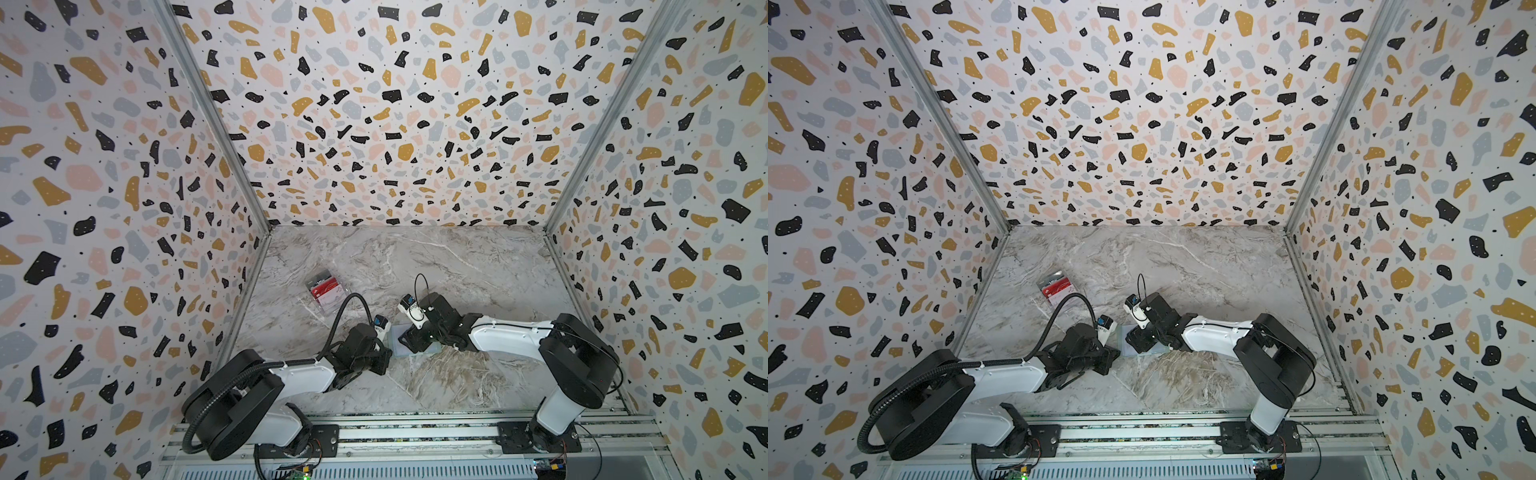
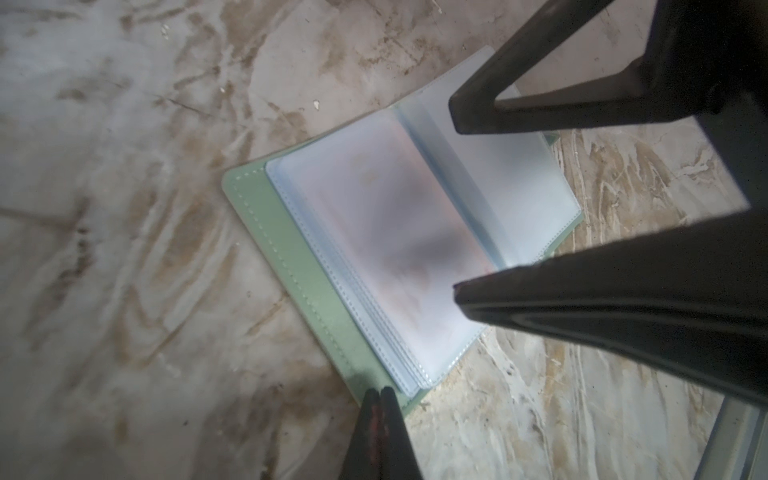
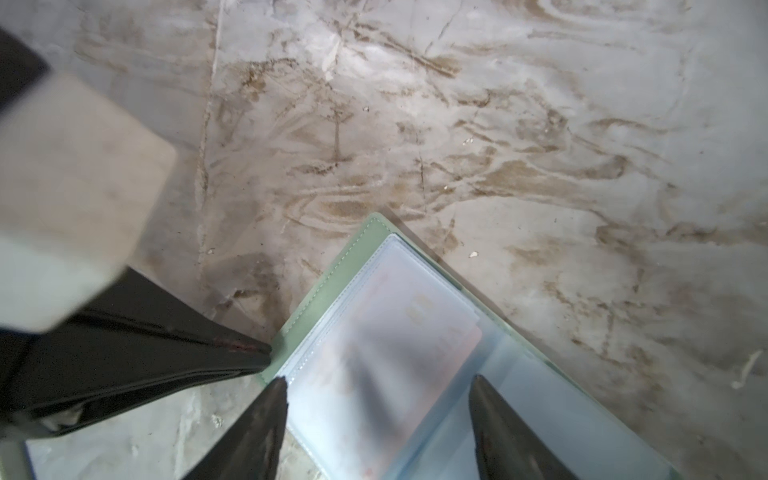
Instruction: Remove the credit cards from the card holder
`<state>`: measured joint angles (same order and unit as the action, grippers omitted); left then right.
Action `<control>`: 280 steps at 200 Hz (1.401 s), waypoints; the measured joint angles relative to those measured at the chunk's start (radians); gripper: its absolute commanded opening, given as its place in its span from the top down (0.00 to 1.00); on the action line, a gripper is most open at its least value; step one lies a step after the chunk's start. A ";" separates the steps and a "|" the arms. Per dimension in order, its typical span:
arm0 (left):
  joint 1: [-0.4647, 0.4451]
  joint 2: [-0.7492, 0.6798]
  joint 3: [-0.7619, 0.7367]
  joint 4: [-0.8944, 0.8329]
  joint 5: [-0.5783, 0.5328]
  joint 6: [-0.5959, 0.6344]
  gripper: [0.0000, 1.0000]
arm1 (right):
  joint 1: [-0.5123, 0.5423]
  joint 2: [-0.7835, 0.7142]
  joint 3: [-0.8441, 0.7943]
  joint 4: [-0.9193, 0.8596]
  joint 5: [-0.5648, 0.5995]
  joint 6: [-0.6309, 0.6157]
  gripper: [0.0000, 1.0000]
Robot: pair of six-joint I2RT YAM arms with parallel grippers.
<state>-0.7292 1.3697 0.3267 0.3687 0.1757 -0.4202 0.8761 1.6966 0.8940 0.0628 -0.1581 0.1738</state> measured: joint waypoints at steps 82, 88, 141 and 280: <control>-0.019 0.016 -0.032 0.089 -0.018 -0.040 1.00 | 0.058 0.077 0.047 -0.015 0.113 0.005 0.23; -0.019 0.017 -0.033 0.091 -0.019 -0.041 1.00 | 0.062 0.081 0.050 -0.018 0.126 0.005 0.22; -0.026 0.020 -0.035 0.101 -0.029 -0.048 1.00 | 0.098 0.098 0.059 -0.028 0.216 0.005 0.22; -0.031 0.023 -0.039 0.113 -0.050 -0.064 1.00 | 0.098 0.086 0.042 -0.015 0.278 0.060 0.52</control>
<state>-0.7605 1.3926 0.2874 0.4812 0.1257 -0.4839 0.9741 1.7828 0.9363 0.0475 0.1200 0.2337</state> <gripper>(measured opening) 0.046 0.507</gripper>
